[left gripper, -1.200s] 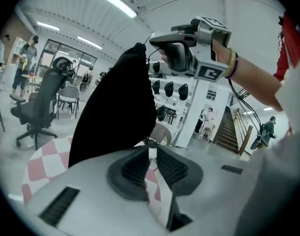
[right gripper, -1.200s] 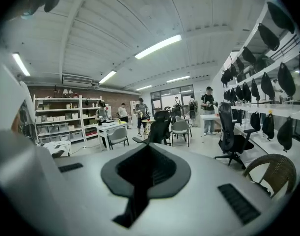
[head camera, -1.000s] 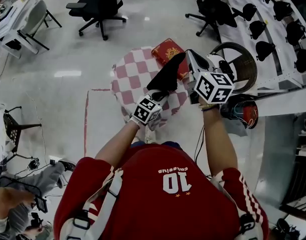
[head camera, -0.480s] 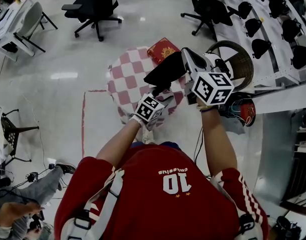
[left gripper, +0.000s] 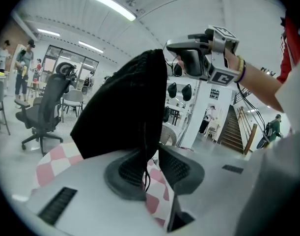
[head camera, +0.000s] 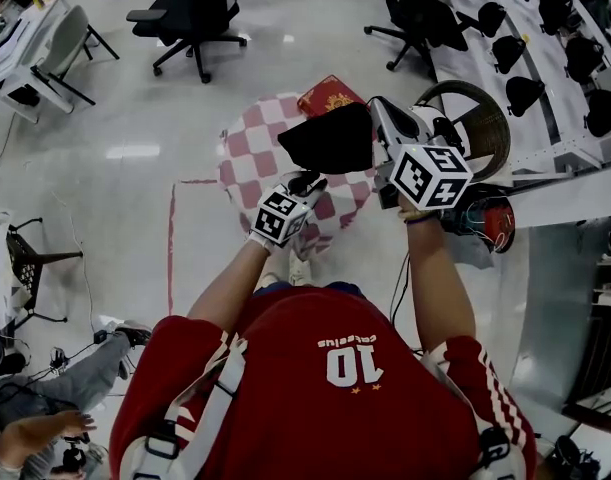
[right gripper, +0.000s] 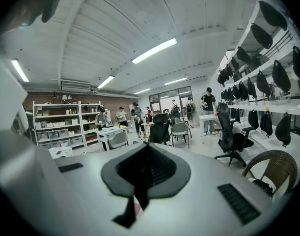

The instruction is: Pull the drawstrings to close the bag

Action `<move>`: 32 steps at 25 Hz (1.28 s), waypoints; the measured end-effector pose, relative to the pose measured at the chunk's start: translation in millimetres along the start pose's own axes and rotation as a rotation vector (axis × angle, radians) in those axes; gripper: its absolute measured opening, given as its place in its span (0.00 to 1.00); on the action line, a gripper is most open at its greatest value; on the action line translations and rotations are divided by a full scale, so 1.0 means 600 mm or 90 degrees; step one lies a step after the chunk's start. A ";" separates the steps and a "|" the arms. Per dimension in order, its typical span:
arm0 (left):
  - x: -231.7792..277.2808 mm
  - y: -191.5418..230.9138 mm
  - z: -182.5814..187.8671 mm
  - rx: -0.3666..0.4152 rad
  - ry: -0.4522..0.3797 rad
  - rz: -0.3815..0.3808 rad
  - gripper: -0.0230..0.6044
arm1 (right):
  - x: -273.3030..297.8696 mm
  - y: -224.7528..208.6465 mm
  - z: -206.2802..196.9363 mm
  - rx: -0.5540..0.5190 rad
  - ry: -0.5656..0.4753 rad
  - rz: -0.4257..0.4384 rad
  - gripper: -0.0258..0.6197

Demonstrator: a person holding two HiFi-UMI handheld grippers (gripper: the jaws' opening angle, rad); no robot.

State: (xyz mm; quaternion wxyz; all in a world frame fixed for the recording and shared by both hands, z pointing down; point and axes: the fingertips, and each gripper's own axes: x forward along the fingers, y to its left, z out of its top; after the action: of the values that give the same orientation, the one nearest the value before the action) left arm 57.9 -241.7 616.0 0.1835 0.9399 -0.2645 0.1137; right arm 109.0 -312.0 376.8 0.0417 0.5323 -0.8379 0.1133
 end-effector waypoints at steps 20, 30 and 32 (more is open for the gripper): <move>-0.045 0.016 0.018 -0.030 -0.005 0.013 0.05 | -0.025 -0.040 -0.002 0.010 -0.013 -0.024 0.06; -0.150 0.078 0.085 -0.010 -0.029 0.125 0.05 | -0.057 -0.086 -0.026 0.023 -0.015 -0.066 0.06; -0.172 0.085 0.110 -0.001 -0.045 0.148 0.05 | -0.065 -0.092 -0.034 0.023 -0.013 -0.072 0.06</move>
State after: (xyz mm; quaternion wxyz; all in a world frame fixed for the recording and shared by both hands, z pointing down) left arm -47.8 -261.9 538.8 0.1603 0.9061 -0.3782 0.1012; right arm 174.3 -295.2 397.2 0.0297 0.5805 -0.8048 0.1202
